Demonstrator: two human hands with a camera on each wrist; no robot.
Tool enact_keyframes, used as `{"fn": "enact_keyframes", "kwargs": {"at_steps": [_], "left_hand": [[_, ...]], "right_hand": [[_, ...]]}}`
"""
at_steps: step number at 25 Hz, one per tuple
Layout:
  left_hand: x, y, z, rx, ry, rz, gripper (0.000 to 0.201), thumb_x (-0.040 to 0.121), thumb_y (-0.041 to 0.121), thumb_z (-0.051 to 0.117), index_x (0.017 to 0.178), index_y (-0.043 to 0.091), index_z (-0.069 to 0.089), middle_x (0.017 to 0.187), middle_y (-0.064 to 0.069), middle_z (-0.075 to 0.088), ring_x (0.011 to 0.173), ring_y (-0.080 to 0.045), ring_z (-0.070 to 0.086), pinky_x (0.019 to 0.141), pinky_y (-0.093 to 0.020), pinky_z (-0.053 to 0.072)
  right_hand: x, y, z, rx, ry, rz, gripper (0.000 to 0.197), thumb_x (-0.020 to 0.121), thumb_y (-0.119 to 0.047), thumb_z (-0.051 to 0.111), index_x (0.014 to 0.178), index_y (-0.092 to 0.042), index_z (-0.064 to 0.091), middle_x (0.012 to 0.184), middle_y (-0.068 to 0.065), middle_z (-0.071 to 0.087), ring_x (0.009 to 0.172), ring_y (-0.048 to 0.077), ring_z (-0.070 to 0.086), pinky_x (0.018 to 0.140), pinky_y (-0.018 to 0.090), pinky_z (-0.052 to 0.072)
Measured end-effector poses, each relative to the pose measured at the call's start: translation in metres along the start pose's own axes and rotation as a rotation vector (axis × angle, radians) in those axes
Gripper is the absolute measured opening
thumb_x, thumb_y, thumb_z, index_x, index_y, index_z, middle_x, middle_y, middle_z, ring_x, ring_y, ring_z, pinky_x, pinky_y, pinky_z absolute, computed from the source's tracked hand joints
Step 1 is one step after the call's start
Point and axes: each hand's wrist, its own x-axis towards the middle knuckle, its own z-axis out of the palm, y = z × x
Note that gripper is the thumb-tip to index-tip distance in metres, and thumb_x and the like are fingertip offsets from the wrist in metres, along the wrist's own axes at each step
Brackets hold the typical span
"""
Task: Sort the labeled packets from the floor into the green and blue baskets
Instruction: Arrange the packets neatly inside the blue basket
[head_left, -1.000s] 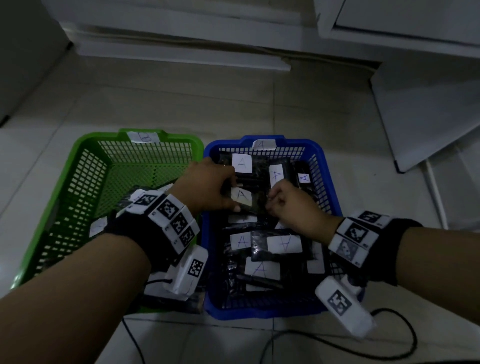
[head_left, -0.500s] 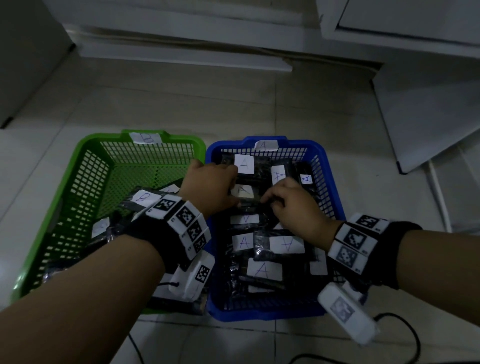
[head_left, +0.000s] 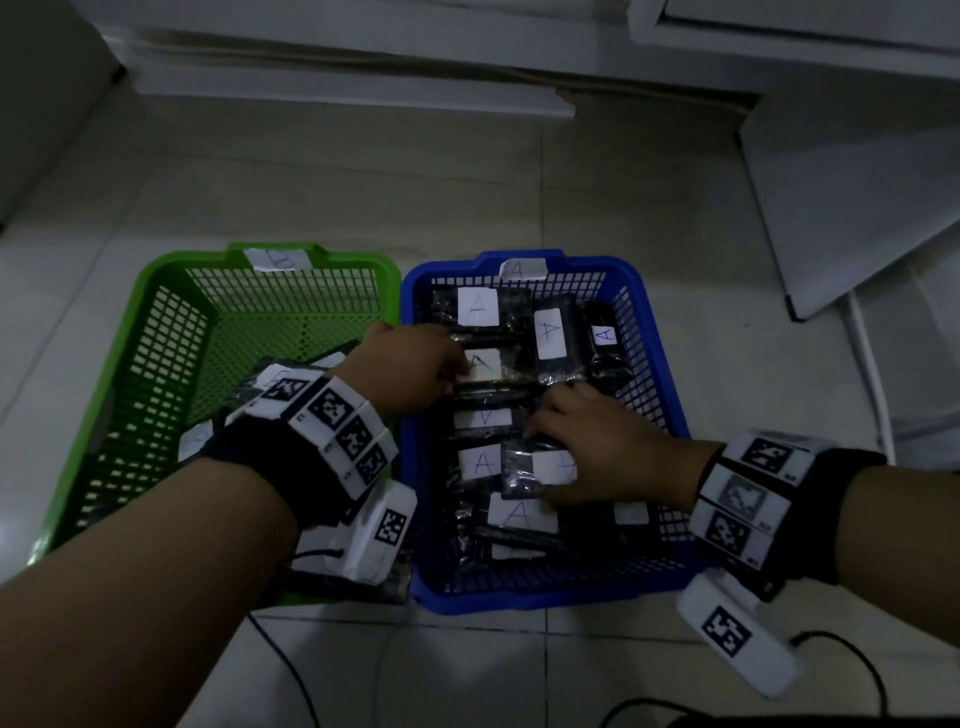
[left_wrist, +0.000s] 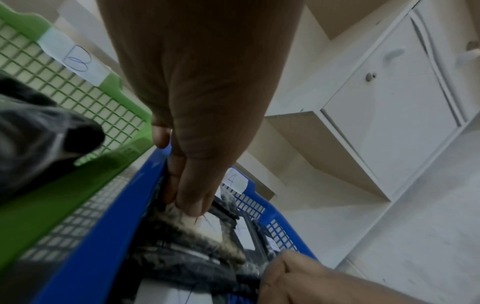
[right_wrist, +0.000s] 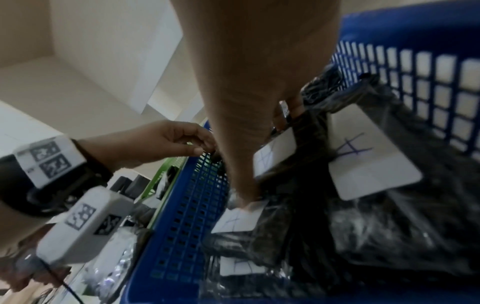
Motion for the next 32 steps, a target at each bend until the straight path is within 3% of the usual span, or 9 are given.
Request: {"fn": "enact_keyframes", "kwargs": {"at_steps": [3,6,9,12,17,22,25,29,32], "left_hand": [[-0.015,0.009,0.008,0.100,-0.075,0.132,0.027,0.091,0.027,0.053,0.112,0.040,0.062,0.123,0.013,0.059,0.118,-0.015,0.050,0.103,-0.039,0.026],[-0.024,0.016,0.018,0.250,-0.147,0.244,0.028,0.092,0.033,0.051,0.116,0.038,0.062,0.121,0.013,0.059,0.119,-0.015,0.047,0.102,-0.038,0.025],[-0.024,0.013,0.015,0.037,-0.021,0.215,0.023,0.088,0.021,0.056,0.110,0.022,0.061,0.119,0.001,0.054,0.112,-0.020,0.050,0.091,-0.031,0.037],[-0.022,0.006,0.003,-0.217,0.200,0.141,0.017,0.082,0.008,0.059,0.099,0.010,0.057,0.111,-0.006,0.051,0.095,-0.022,0.055,0.071,-0.022,0.036],[-0.022,0.003,0.000,0.129,0.073,0.181,0.021,0.085,0.032,0.058,0.105,0.030,0.065,0.116,0.006,0.059,0.111,-0.019,0.054,0.096,-0.036,0.041],[-0.020,0.005,0.011,0.119,-0.212,0.435,0.030,0.086,0.036,0.061,0.115,0.044,0.063,0.135,0.013,0.042,0.127,-0.012,0.037,0.103,-0.030,0.034],[-0.017,0.015,0.021,0.201,-0.374,0.442,0.042,0.086,0.039,0.061,0.126,0.046,0.053,0.149,0.007,0.022,0.134,-0.020,0.027,0.111,-0.036,0.030],[-0.014,0.020,0.020,0.248,-0.391,0.396,0.044,0.091,0.038,0.054,0.133,0.045,0.046,0.149,0.005,0.015,0.135,-0.024,0.023,0.115,-0.038,0.025],[-0.016,0.021,0.020,0.354,-0.390,0.443,0.045,0.095,0.036,0.045,0.138,0.048,0.037,0.151,0.004,0.014,0.141,-0.021,0.016,0.120,-0.040,0.009]], "right_hand": [[-0.005,0.001,0.003,0.014,-0.038,-0.041,0.072,0.059,-0.055,0.078,0.117,-0.021,0.053,0.116,0.002,0.041,0.109,0.018,0.036,0.087,0.033,0.043],[-0.004,0.001,0.001,0.170,0.020,0.018,0.055,0.071,-0.040,0.075,0.117,-0.022,0.052,0.115,0.001,0.046,0.108,0.017,0.043,0.085,0.031,0.043],[0.009,-0.006,-0.013,0.368,0.102,0.083,0.038,0.090,-0.019,0.058,0.127,-0.021,0.051,0.114,0.002,0.054,0.107,0.017,0.052,0.083,0.025,0.040],[0.033,-0.021,-0.016,0.367,0.078,0.017,0.041,0.092,-0.011,0.055,0.132,-0.018,0.051,0.105,-0.001,0.047,0.095,0.010,0.045,0.084,0.023,0.039],[0.044,-0.028,0.000,0.502,0.199,0.038,0.024,0.080,-0.015,0.071,0.100,-0.013,0.058,0.095,0.000,0.057,0.086,0.016,0.056,0.077,0.030,0.048],[0.013,-0.006,-0.003,0.234,0.029,0.032,0.066,0.068,-0.046,0.076,0.123,-0.029,0.044,0.110,-0.011,0.048,0.104,0.009,0.043,0.086,0.028,0.041],[0.009,-0.005,0.008,0.155,0.096,0.034,0.058,0.070,-0.039,0.076,0.117,-0.029,0.045,0.113,-0.008,0.050,0.106,0.013,0.045,0.090,0.030,0.036],[0.018,-0.012,0.008,0.206,0.158,0.102,0.053,0.065,-0.033,0.082,0.100,-0.028,0.043,0.110,-0.003,0.037,0.093,0.022,0.049,0.082,0.037,0.048],[0.012,-0.005,-0.001,0.177,0.126,0.135,0.059,0.063,-0.039,0.082,0.105,-0.024,0.043,0.107,-0.004,0.040,0.094,0.015,0.045,0.079,0.029,0.036]]}}
